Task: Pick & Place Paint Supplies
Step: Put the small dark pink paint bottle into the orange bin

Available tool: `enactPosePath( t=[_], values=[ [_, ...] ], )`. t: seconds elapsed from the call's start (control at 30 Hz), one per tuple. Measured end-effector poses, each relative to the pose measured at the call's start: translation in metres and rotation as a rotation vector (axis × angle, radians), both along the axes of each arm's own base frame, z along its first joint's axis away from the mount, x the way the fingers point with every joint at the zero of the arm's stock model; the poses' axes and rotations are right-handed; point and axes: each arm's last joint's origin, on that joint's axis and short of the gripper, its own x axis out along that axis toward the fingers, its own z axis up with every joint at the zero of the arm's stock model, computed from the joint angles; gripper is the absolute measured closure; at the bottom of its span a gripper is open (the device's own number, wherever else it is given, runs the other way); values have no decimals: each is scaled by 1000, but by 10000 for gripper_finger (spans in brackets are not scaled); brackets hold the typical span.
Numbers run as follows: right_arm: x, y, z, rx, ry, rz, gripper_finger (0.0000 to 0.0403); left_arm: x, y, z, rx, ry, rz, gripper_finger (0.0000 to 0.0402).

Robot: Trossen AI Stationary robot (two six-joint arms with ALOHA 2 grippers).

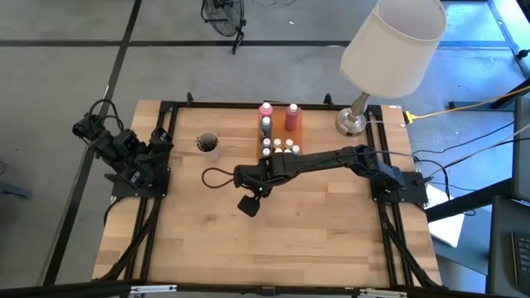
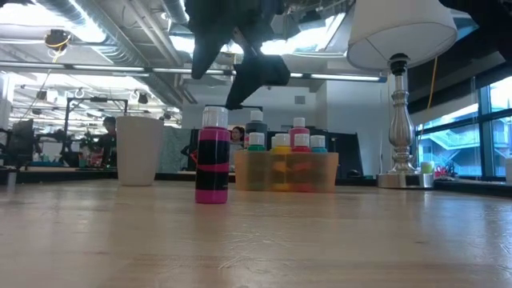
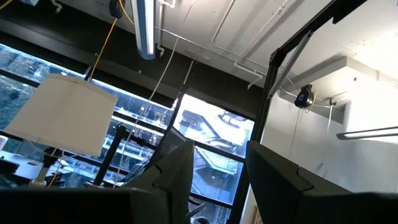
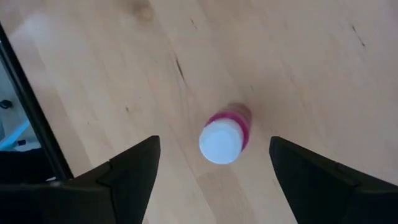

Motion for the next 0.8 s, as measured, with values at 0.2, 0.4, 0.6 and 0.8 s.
enactPosePath(
  t=[0.2,0.4,0.6,0.8],
  values=[
    [3,1,-11,2,25,4,96,0,0,0,0,0,0,258],
    [3,0,-13,-8,34,12,96,0,0,0,0,0,0,258],
    [4,-2,-16,-7,40,12,96,0,0,0,0,1,0,258],
    [4,-4,-17,-9,50,13,96,0,0,0,1,1,0,258]
  ],
)
